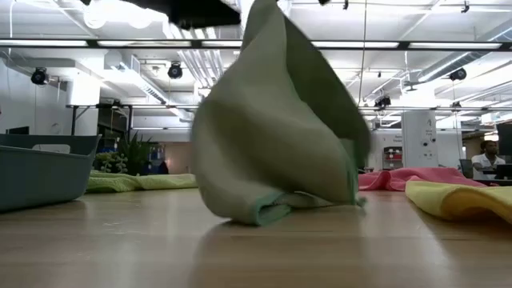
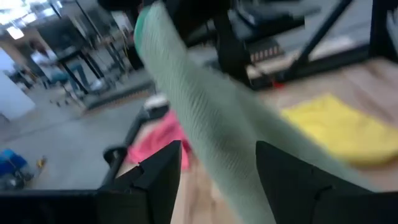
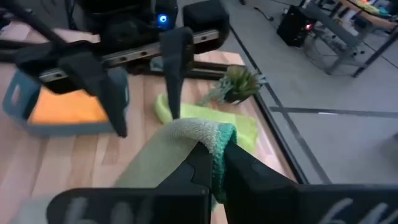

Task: Fold microfiber towels
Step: Fold the light green microfiber cloth

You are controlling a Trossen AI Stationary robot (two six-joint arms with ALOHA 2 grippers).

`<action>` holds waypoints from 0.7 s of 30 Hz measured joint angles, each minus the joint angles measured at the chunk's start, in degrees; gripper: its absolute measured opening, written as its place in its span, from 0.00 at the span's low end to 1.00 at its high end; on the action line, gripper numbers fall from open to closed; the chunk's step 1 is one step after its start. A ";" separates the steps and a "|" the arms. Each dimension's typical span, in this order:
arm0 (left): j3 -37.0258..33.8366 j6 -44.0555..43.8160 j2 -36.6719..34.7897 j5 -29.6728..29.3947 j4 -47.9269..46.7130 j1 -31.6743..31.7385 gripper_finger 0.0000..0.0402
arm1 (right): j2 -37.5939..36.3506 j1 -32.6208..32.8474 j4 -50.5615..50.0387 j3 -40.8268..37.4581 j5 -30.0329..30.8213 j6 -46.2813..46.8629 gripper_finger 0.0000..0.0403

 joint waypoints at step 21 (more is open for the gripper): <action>2.24 -1.83 2.88 -8.99 7.43 0.85 0.48 | 11.09 -0.63 -10.32 13.52 6.33 17.68 0.02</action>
